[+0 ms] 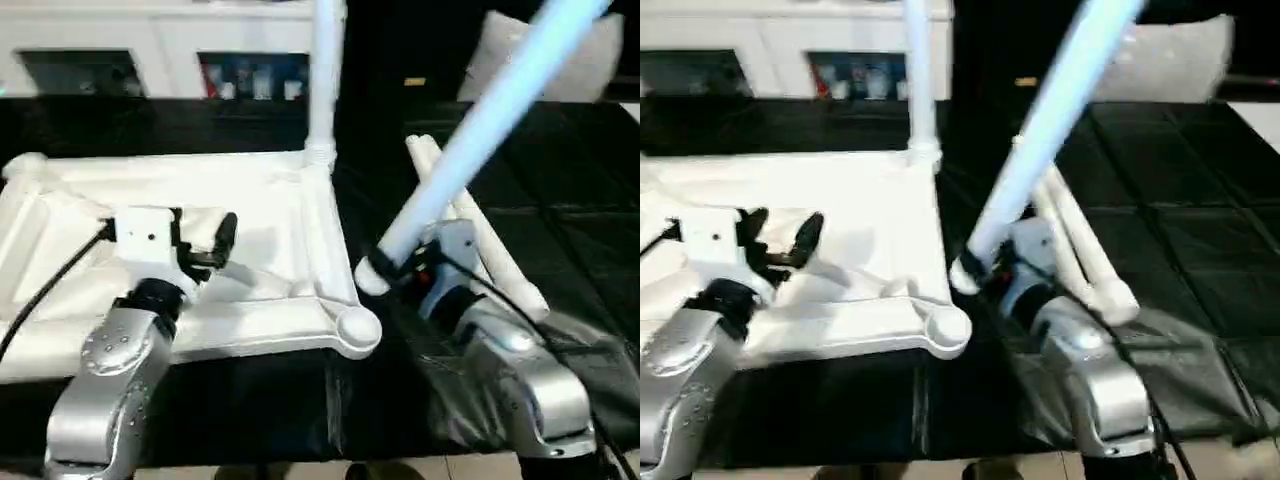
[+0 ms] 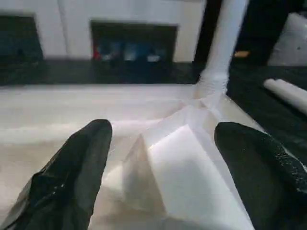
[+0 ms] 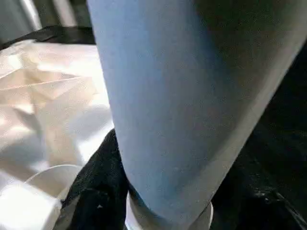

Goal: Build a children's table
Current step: Insert table leg to table base

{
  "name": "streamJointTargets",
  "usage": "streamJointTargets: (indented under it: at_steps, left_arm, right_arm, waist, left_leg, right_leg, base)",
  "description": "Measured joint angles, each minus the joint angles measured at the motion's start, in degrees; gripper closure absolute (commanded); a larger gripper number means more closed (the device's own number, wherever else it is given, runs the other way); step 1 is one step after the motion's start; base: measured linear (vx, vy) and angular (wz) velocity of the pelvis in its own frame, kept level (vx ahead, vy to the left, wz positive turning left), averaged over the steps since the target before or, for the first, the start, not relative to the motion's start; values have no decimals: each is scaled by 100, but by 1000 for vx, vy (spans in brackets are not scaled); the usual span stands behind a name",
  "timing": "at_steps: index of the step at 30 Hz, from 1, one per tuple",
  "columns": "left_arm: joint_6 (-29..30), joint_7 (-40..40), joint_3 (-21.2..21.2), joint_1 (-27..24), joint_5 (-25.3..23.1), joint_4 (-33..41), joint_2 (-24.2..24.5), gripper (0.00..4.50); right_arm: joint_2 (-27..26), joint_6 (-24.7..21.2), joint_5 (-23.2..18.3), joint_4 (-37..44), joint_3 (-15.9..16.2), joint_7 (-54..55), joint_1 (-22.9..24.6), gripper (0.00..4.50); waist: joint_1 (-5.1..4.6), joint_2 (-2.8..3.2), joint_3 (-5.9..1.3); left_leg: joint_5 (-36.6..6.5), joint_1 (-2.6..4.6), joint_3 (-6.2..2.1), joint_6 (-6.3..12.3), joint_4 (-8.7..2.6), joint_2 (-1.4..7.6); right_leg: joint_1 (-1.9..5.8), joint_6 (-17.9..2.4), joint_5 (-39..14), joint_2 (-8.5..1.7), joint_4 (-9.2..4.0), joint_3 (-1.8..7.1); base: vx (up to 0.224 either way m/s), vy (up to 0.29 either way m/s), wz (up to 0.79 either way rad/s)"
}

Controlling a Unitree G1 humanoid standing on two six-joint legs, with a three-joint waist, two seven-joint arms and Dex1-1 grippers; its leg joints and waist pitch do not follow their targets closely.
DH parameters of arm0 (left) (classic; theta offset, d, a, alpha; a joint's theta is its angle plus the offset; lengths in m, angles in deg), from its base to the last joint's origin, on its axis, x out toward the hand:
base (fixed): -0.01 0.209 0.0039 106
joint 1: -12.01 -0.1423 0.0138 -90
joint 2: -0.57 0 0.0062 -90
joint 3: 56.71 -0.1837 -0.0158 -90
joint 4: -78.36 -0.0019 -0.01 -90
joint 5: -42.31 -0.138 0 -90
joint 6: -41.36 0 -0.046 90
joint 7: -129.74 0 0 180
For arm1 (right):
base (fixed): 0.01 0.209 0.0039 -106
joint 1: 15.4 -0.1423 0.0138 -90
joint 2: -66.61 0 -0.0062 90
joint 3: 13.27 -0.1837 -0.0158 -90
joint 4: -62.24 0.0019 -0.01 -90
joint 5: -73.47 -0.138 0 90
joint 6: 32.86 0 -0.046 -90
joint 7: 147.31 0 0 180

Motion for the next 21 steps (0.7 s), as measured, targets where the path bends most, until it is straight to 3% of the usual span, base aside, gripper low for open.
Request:
streamJointTargets:
  at_steps: [1, 2, 3, 4, 5, 7, 8, 9, 10, 11, 12, 16, 18, 19, 21]
  left_arm:
    - [70, -12, 58, -39, 62, -3, -26, 54]
    - [95, -30, 111, -76, 82, -20, -64, 54]
    - [101, -35, 98, -126, 89, -26, -100, 54]
    - [99, -15, -11, -172, 82, -26, -109, 54]
    - [72, 24, -137, -189, 31, -22, -108, 54]
    - [23, 49, -269, -189, -110, 1, -72, 54]
    - [11, 50, -283, -183, -168, 10, -40, 54]
    - [-18, 54, -283, -166, -193, 46, -19, 54]
    - [-51, 61, -284, -169, -192, 76, -23, 54]
    - [-61, 69, -280, -171, -193, 100, 0, 54]
    - [-52, 78, -277, -194, -202, 96, 75, 54]
    - [-60, 185, -216, -214, -288, 93, 259, 54]
    - [-74, 272, -245, -214, -295, 83, 263, 54]
    - [-97, 326, -281, -211, -301, 69, 282, 54]
    - [-141, 475, -347, -208, -321, -20, 425, 54]
  right_arm:
    - [-63, -35, -93, 55, -35, 4, -1, 259]
    - [-96, -41, -182, 119, -72, 3, 3, 259]
    - [-74, -43, -247, 198, -140, 4, 10, 259]
    - [-53, -44, -246, 199, -207, 10, 52, 259]
    - [-11, -40, -239, 199, -264, 7, 120, 259]
    - [60, -38, -205, 164, -301, 9, 168, 259]
    - [55, -15, -165, 166, -304, 43, 168, 259]
    - [52, 9, -115, 167, -304, 104, 168, 259]
    - [54, 14, -59, 167, -319, 168, 168, 259]
    - [68, 12, -19, 162, -365, 231, 167, 259]
    - [84, 11, 58, 161, -354, 278, 170, 259]
    - [216, -47, -20, 261, -427, 217, 159, 259]
    - [225, -88, -99, 282, -494, 197, 160, 259]
    - [258, -102, -101, 281, -527, 199, 160, 259]
    - [179, -76, -170, 281, -599, 196, 159, 259]
  waist:
    - [18, -67, -3]
    - [84, -138, -9]
    - [224, -212, -15]
    - [343, -236, 1]
    - [424, -257, 4]
    - [515, -278, 14]
    - [512, -249, 7]
    - [489, -213, 6]
    - [475, -127, 7]
    - [466, -44, 20]
    - [395, -2, 25]
    - [300, 1, 29]
    - [287, -10, 41]
    - [277, -32, 60]
    - [260, -53, 106]
  left_leg:
    - [7, 17, 16, -5, 3, -1]
    - [17, 21, 79, 22, 14, 9]
    - [-8, -21, 189, 251, 91, 6]
    - [-73, -29, 227, 436, 134, -26]
    - [-105, -25, 239, 489, 245, -83]
    - [-167, -57, 235, 590, 580, -297]
    - [-166, -56, 235, 587, 564, -368]
    - [-154, -28, 238, 567, 393, -422]
    - [-151, 9, 229, 563, 200, -383]
    - [-189, 20, 203, 250, 119, -286]
    - [-177, 10, 192, 163, 122, -240]
    - [-176, -11, 231, 253, 177, -271]
    - [-134, 14, 338, 262, 125, -259]
    - [-117, 60, 421, 243, 71, -254]
    - [-117, 118, 494, 240, 38, -246]
  right_leg:
    - [-51, -12, -76, -7, 136, 72]
    - [-68, 269, -122, -8, 195, 167]
    - [-68, 485, -116, 10, 200, 182]
    - [-72, 509, -101, 9, 196, 205]
    - [-75, 553, -82, 8, 193, 247]
    - [-78, 631, -45, 5, 151, 348]
    - [-74, 670, -19, 6, 99, 347]
    - [-73, 617, 25, 22, 56, 329]
    - [-67, 555, 59, 86, 18, 292]
    - [-50, 552, 95, 136, -38, 234]
    - [-44, 541, 181, 145, -132, 189]
    - [-25, 516, 210, 94, -171, 201]
    - [-12, 516, 228, 44, -185, 199]
    - [2, 521, 235, 3, -189, 200]
    - [34, 563, 213, -37, -190, 198]
  base:
    - [20, -174, 53]
    - [34, -217, 28]
    - [34, -217, 28]
    - [11, -210, 4]
    - [-5, -170, -4]
    - [-3, -133, -7]
    - [0, 0, 0]
    - [0, 0, 0]
    - [0, 0, 0]
    - [0, 84, 0]
    - [5, 126, 0]
    - [-12, 77, 0]
    - [-56, 53, 3]
    - [-60, 32, 8]
    - [-58, 19, 7]
